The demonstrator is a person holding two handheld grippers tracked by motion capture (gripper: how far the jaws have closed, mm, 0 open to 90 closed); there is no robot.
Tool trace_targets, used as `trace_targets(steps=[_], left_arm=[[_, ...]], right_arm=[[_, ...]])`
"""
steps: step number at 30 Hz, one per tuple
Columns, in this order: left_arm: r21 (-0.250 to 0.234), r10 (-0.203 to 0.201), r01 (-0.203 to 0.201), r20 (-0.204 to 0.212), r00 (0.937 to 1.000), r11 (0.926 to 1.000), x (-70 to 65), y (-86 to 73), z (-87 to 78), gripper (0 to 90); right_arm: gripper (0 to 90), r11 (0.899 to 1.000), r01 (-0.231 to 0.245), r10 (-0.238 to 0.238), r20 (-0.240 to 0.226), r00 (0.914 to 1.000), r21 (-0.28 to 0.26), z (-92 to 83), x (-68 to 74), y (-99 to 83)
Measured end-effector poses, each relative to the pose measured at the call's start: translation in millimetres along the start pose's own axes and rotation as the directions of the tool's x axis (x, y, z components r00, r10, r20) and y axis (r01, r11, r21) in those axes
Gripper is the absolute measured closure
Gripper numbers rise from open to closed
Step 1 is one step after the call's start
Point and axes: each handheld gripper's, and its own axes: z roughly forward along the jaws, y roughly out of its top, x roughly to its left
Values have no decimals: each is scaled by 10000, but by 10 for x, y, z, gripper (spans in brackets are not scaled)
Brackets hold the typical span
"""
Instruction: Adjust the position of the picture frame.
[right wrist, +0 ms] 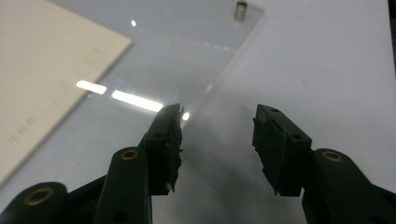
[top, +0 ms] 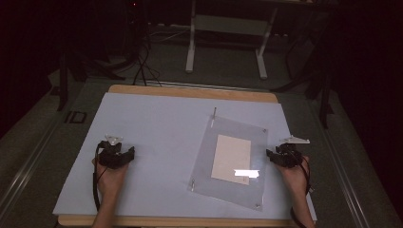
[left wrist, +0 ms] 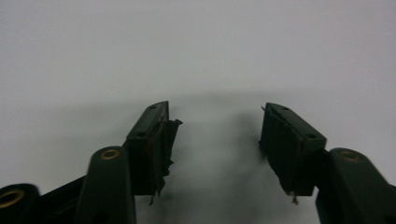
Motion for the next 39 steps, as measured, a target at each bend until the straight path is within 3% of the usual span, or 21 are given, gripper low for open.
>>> trace_targets(steps=[4, 7, 10, 13, 16, 19, 29, 36, 39], left_arm=[[-31, 149, -146, 1127, 9935, 9999, -79, 10, -63, 452], [-149, 376, -359, 1354, 9901, 9992, -143, 9, -107, 439], [-109, 826, -819, 1730, 9815, 9966, -246, -13, -180, 479], [-101, 926, -931, 2534, 9629, 9956, -311, -44, -215, 502], [-369, 1386, -1336, 2805, 9498, 9903, -412, -49, -280, 504], [-652, 1984, -1874, 3017, 9326, 9801, -518, -58, -330, 499], [-1394, 3266, -2955, 3787, 8660, 9451, -882, -145, -496, 503], [-1739, 3986, -3590, 4359, 8069, 9170, -1113, -231, -603, 492], [-1783, 4193, -3820, 4741, 7742, 9068, -1220, -248, -612, 501]], right_arm=[[516, 9997, 175, -178, -160, 9997, -184, -19, 30, -1], [500, 9995, 215, -215, -1, 9998, -248, -29, 35, -3], [447, 9993, 61, -56, 126, 9999, -378, -40, 31, 5], [444, 9990, -24, 33, 199, 9998, -443, -50, 27, 6], [447, 9984, -46, 49, 52, 10000, -556, -63, 24, 2], [447, 9986, 36, -41, -80, 10000, -522, -64, 29, -7], [447, 9985, -72, 64, -153, 9999, -538, -59, -19, -45], [444, 9988, 84, -91, -147, 9999, -491, -46, 12, -42], [443, 9986, 96, -103, -140, 9998, -516, -42, 18, -40]])
